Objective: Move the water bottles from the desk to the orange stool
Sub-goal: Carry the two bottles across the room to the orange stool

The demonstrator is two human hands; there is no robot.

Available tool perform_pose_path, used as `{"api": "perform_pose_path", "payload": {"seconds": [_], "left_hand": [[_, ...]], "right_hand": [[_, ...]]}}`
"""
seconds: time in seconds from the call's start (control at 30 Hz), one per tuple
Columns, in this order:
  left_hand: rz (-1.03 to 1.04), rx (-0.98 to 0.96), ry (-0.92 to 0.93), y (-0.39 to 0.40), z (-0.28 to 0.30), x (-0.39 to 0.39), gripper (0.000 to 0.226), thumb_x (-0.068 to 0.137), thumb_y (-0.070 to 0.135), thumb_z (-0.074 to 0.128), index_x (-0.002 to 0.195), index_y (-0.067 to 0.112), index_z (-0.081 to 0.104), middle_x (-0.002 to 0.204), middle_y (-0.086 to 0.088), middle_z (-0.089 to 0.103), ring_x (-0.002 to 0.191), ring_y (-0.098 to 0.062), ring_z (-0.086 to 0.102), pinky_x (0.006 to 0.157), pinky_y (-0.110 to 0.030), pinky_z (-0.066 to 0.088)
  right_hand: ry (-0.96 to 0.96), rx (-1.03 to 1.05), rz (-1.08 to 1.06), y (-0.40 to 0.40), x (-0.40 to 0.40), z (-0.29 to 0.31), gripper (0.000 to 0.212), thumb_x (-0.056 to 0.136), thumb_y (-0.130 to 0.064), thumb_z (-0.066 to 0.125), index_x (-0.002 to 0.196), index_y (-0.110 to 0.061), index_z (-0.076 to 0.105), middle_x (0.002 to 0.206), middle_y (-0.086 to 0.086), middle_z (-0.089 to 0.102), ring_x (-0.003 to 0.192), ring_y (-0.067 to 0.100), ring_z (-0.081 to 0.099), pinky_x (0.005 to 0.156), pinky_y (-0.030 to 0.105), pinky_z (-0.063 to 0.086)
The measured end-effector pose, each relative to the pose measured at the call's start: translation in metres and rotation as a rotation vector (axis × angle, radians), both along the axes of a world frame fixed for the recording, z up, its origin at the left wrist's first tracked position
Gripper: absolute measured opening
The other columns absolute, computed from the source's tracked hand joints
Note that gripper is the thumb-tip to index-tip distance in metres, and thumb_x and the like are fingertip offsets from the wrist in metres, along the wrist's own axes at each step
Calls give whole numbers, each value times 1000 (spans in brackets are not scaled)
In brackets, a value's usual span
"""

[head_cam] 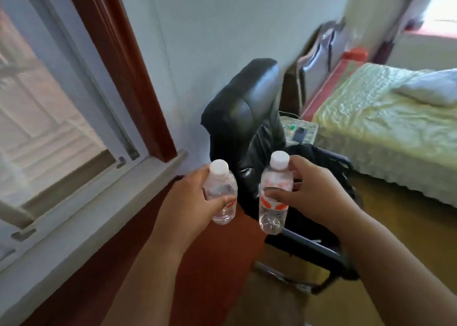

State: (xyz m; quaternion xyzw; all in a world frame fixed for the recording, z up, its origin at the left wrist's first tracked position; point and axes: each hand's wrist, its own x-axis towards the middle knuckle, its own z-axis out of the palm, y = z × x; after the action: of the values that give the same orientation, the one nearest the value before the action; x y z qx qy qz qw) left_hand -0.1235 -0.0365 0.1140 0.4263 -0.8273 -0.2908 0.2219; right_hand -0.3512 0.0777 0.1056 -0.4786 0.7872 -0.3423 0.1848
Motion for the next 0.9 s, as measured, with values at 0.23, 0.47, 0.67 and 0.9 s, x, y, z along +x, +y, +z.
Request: {"api": "perform_pose_path", "payload": {"seconds": [0.23, 0.47, 0.67, 0.9], "left_hand": [[-334, -16, 44, 60, 13, -127, 65, 73, 50, 85, 131, 41, 58, 115, 20, 69, 105, 3, 65, 90, -34, 58], [-588, -2, 55, 158, 14, -260, 70, 69, 53, 85, 132, 48, 55, 118, 24, 68, 106, 2, 66, 93, -37, 57], [-812, 79, 58, 246, 14, -343, 59, 71, 46, 87, 121, 54, 57, 107, 27, 70, 97, 2, 69, 88, -39, 58], [-1061, 94, 13, 319, 8, -422, 58, 71, 47, 87, 121, 53, 57, 109, 26, 70, 99, 1, 68, 90, -38, 57]], "right_hand": [[-10, -47, -265, 119, -87, 8, 57, 63, -58, 86, 109, -42, 57, 100, -20, 69, 89, 1, 67, 80, 39, 59], [37, -53, -513, 256, -163, 20, 56, 67, -50, 87, 114, -36, 59, 104, -20, 67, 91, -1, 65, 81, 31, 58], [92, -46, -720, 361, -199, 17, 63, 68, -52, 86, 121, -35, 58, 108, -17, 68, 95, 3, 65, 78, 26, 56], [61, -45, -977, 443, -219, 7, 72, 65, -52, 87, 128, -34, 56, 113, -18, 64, 100, 7, 64, 83, 27, 56]]}}
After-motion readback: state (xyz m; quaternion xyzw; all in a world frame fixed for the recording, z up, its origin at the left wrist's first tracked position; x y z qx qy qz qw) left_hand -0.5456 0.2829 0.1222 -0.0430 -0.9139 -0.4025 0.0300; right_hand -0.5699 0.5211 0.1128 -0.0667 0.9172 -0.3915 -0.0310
